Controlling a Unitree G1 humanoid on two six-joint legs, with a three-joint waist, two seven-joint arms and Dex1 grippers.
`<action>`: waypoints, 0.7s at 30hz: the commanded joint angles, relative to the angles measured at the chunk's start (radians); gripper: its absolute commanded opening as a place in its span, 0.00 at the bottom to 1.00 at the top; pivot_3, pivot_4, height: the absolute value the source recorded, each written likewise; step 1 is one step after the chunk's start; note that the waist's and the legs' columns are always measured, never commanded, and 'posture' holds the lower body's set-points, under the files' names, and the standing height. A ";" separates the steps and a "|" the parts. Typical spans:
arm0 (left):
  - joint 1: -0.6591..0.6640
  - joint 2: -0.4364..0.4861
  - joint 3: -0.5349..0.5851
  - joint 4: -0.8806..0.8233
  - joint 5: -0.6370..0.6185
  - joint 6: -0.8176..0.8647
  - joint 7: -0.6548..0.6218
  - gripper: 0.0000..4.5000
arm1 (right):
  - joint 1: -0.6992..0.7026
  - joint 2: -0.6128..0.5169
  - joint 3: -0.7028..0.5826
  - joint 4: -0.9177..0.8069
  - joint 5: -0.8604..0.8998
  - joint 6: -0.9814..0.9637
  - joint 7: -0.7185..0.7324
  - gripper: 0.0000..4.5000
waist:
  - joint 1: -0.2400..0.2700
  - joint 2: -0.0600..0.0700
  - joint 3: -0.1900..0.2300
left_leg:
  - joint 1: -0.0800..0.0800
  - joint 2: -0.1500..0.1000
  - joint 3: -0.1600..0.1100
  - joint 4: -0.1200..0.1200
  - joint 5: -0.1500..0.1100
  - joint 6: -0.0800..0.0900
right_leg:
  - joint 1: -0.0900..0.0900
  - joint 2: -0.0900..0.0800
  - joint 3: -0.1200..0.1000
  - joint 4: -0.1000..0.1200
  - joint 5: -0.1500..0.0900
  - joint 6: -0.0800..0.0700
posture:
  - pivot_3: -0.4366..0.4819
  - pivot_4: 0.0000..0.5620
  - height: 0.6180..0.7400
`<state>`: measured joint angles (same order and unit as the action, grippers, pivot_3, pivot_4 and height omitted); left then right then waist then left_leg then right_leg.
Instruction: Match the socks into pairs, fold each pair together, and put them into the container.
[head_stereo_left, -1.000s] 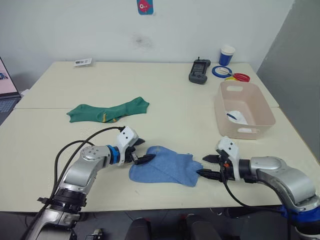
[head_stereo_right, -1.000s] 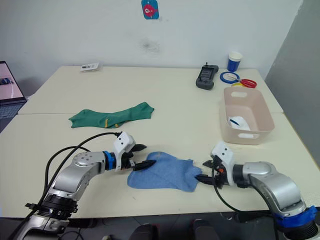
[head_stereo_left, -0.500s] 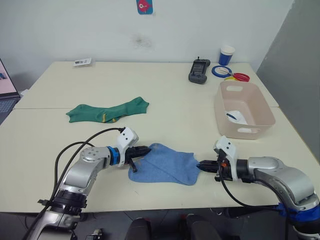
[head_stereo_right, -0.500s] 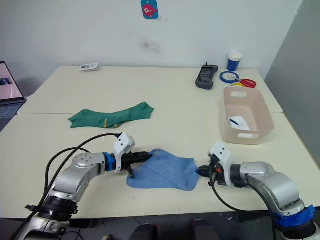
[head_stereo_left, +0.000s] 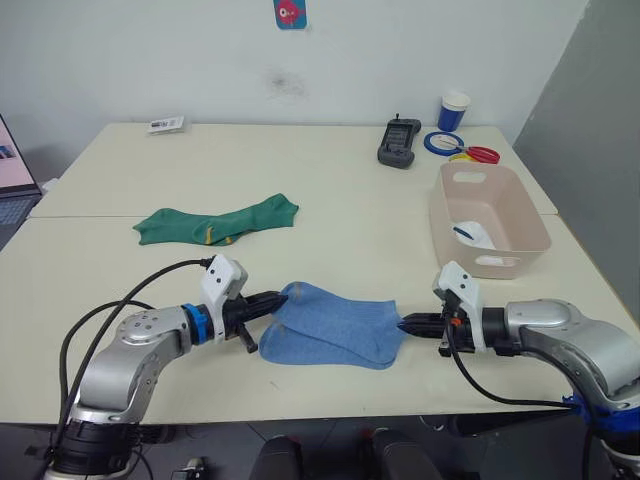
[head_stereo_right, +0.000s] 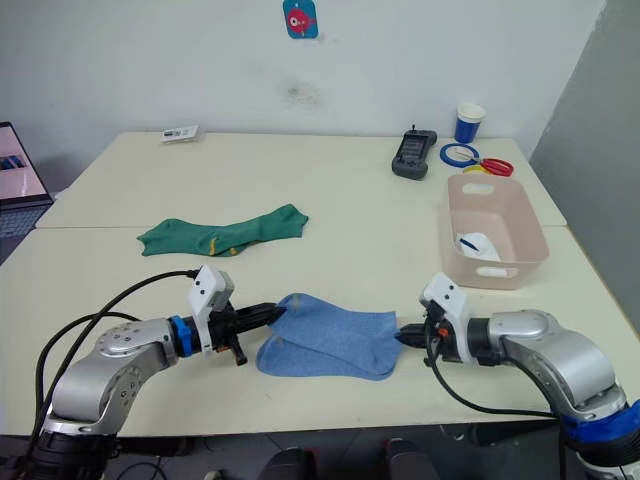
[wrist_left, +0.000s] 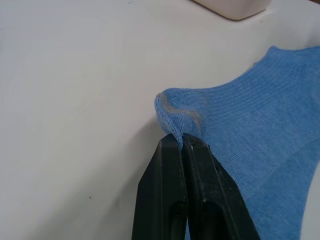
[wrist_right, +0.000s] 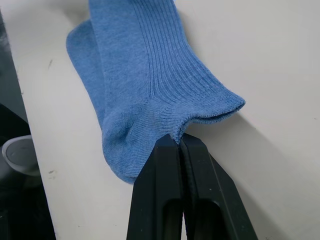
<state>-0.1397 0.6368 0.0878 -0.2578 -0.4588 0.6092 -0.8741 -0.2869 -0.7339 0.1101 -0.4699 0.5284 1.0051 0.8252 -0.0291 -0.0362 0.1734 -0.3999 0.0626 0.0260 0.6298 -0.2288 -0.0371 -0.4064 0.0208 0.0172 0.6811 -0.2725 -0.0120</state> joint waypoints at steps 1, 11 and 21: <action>0.007 0.016 0.034 -0.059 -0.035 0.018 0.009 0.01 | -0.013 -0.015 0.010 0.000 -0.018 -0.033 -0.002 0.00 | 0.000 0.000 0.000 | 0.000 0.000 0.000 0.000 0.000 0.000 | 0.000 0.000 0.000 0.000 0.000 0.000 | 0.48 0.27 1.00; 0.117 0.055 0.083 -0.182 -0.101 0.127 0.061 0.01 | 0.002 -0.012 0.002 -0.004 -0.013 -0.029 -0.007 0.00 | -0.001 0.000 0.000 | 0.000 0.000 0.000 0.000 0.000 0.000 | 0.000 0.000 0.000 0.000 0.000 0.000 | 0.48 0.27 1.00; 0.236 0.022 0.022 -0.248 -0.062 0.077 0.108 0.01 | -0.010 -0.010 0.023 0.037 0.010 -0.009 0.014 0.00 | 0.000 0.000 0.000 | 0.000 0.000 0.000 0.000 0.000 0.000 | 0.000 0.000 0.000 0.000 0.000 0.000 | 0.48 0.27 1.00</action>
<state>0.0913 0.6659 0.1254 -0.4794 -0.5365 0.7233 -0.7723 -0.2844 -0.7428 0.1363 -0.4329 0.5309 1.0012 0.8302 -0.0292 -0.0362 0.1734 -0.3995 0.0626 0.0262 0.6297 -0.2288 -0.0371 -0.4065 0.0204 0.0175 0.6809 -0.2725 -0.0121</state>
